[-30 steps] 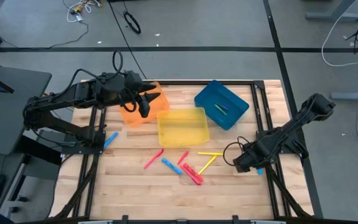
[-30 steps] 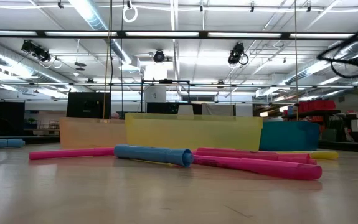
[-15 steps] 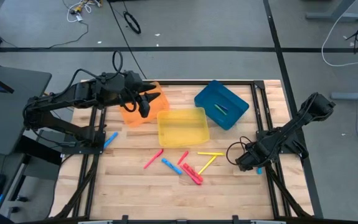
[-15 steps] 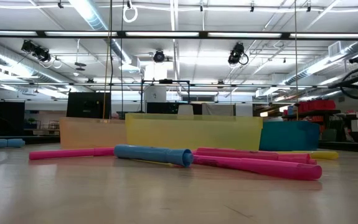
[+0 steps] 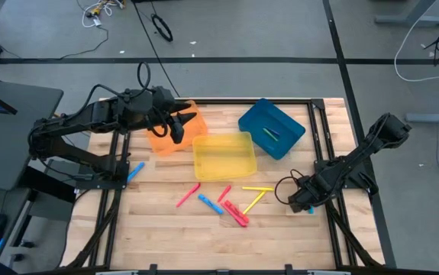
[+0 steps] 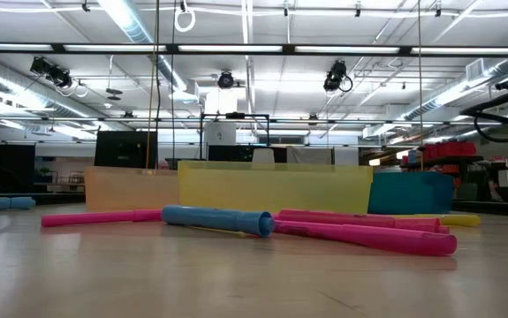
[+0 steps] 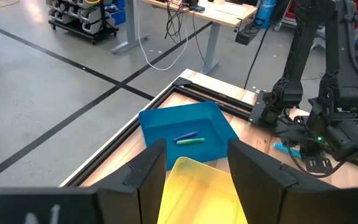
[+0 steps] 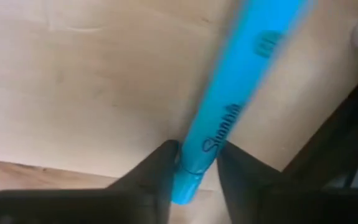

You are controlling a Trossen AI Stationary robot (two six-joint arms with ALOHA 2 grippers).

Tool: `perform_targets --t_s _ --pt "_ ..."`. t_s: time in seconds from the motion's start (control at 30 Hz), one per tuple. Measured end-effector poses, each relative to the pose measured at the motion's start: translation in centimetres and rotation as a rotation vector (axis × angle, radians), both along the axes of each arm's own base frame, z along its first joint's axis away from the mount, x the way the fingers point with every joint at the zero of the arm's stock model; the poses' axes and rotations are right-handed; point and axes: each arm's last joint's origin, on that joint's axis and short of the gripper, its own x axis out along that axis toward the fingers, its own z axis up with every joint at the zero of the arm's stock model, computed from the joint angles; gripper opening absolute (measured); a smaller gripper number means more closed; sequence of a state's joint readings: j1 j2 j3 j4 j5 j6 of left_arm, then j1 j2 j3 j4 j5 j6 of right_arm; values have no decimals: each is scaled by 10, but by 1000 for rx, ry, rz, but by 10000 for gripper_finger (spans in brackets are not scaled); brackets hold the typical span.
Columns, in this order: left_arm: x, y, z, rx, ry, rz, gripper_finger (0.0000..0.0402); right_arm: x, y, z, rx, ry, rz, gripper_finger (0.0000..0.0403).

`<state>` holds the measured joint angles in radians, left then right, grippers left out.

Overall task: Pick & Place Markers
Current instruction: Put the bottom right blue highlighter pen into the orange bin

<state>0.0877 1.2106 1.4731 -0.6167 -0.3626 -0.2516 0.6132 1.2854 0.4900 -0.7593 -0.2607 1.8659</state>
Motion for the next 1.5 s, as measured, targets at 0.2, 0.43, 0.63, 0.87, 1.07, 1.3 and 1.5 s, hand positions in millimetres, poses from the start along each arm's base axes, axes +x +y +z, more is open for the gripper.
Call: perform_targets --t_s 0.2,0.43,0.63,0.87,1.07,1.3,1.5 --pt "0 0 0 1 0 2 177 1 0 0 1 -16 34 42" --pt "0 0 0 1 0 3 177 2 1 6 -4 -4 99 42" --pt "0 0 0 1 1 3 177 15 11 37 38 -22 174 44" --pt "0 0 0 1 0 3 177 33 24 98 78 -85 219 46" --pt "0 0 0 2 0 2 177 36 24 155 34 -127 261 47" --pt "0 0 1 4 -13 3 177 27 13 179 -30 -60 315 47" --pt "1 0 2 -5 -19 -20 177 32 7 180 -21 -89 377 48"
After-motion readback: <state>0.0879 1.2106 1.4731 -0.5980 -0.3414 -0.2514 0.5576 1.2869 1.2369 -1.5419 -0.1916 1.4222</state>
